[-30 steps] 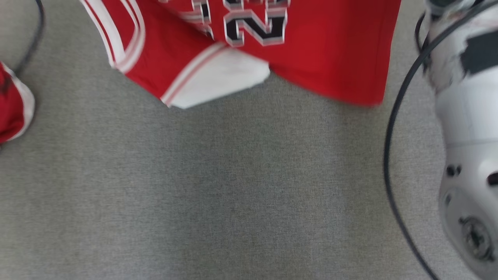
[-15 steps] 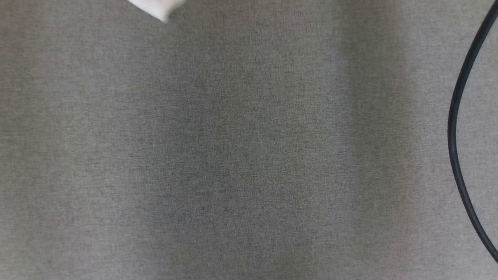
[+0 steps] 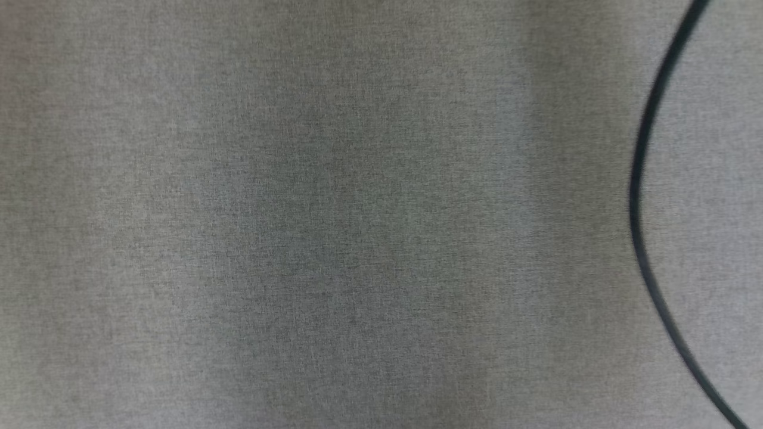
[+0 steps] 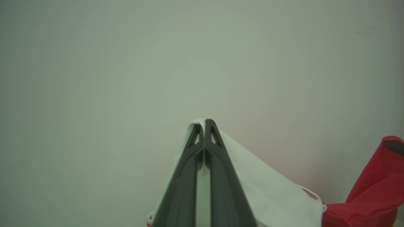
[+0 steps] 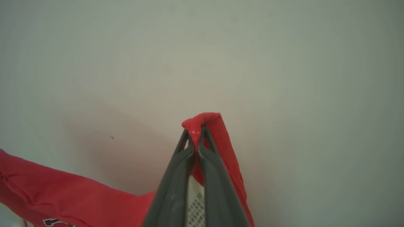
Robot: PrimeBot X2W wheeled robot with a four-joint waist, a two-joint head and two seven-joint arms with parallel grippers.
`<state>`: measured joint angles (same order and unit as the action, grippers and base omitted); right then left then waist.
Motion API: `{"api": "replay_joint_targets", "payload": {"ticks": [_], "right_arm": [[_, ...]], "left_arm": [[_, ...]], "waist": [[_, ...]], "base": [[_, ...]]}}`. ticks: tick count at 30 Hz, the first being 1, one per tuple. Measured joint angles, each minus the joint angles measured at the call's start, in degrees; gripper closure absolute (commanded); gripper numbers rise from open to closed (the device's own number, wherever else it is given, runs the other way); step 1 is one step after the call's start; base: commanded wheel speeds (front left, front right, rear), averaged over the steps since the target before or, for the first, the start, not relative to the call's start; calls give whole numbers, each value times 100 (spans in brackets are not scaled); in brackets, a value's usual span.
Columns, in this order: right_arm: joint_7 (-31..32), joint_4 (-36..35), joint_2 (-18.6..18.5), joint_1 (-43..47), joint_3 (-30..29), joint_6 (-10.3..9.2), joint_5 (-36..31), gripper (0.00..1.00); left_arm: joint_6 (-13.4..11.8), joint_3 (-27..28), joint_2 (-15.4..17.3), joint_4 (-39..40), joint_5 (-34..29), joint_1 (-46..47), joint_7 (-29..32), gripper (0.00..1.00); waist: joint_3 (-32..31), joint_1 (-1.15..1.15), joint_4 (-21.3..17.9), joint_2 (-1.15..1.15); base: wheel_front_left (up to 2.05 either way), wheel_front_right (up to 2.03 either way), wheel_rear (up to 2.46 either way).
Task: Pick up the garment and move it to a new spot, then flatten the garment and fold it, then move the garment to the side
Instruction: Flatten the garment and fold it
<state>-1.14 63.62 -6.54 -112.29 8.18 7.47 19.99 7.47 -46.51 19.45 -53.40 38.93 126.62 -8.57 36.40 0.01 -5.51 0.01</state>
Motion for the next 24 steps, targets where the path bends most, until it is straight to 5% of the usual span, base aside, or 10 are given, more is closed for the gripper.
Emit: {"api": "replay_joint_targets", "payload": {"ticks": [8, 14, 18, 24], "right_arm": [[-142, -141, -63, 948, 690, 0, 610, 100], [-240, -951, -383, 2446, 1391, 0, 1511, 100], [-231, -1575, -633, 3448, 1770, 0, 1967, 100], [-245, -2580, -969, 4835, 2086, 0, 2459, 100]], "left_arm": [[1, -419, 232, 182, 397, -856, -402, 100], [-3, -198, 511, 846, 1025, -2381, -588, 100], [-304, 48, 678, 1673, 1345, -3426, -613, 100], [-1172, 413, 1259, 3451, 1668, -5241, -619, 100]], "waist": [[-324, -1, -12, -1], [-836, -2, 19, -1], [-1161, -2, 41, -2], [-1614, -2, 53, -2]], "base": [[0, 0, 0], [0, 0, 0], [0, 0, 0], [0, 0, 0]]}}
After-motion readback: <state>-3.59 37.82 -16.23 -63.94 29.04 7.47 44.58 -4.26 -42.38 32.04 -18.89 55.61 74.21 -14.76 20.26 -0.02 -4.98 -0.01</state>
